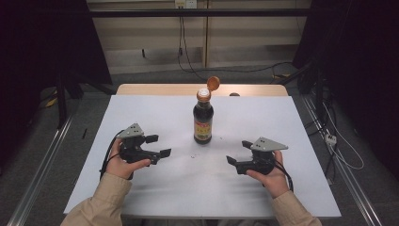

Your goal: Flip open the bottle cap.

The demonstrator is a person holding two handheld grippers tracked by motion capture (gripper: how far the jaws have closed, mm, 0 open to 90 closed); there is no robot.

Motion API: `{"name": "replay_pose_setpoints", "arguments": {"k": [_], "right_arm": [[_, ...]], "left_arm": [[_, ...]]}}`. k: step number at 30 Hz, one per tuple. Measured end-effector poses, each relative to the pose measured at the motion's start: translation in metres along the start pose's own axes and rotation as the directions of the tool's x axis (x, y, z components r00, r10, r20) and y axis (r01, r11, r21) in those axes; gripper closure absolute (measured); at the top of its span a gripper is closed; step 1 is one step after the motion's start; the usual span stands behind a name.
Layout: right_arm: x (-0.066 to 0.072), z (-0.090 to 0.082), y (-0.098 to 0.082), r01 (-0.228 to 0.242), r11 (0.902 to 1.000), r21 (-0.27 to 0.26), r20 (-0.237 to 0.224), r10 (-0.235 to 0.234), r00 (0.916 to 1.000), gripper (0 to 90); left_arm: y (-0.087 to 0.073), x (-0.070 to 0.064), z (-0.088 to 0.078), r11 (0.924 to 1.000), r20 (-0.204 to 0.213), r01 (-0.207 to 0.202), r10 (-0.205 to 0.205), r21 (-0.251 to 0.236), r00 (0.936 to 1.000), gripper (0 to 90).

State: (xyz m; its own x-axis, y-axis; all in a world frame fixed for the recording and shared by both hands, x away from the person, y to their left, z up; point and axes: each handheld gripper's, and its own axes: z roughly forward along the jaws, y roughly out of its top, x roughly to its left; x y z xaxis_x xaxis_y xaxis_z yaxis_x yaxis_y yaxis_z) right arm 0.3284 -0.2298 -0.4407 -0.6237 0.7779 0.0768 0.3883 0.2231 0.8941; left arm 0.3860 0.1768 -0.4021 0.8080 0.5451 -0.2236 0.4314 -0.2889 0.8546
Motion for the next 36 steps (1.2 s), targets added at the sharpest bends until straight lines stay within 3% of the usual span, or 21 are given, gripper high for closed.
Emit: {"name": "replay_pose_setpoints", "arguments": {"k": [19,36], "right_arm": [[-0.008,-0.028,-0.019,-0.014,0.9997,0.021,0.02,0.014,0.9997,14.0],[-0.011,-0.047,-0.03,-0.012,0.9996,0.024,0.035,0.011,0.9993,14.0]], "left_arm": [[-0.022,0.003,-0.012,0.9994,-0.022,-0.005,0.006,0.034,0.9997,12.8],[-0.04,0.005,-0.03,0.9997,-0.053,0.003,-0.002,0.026,0.9986,12.7]]}}
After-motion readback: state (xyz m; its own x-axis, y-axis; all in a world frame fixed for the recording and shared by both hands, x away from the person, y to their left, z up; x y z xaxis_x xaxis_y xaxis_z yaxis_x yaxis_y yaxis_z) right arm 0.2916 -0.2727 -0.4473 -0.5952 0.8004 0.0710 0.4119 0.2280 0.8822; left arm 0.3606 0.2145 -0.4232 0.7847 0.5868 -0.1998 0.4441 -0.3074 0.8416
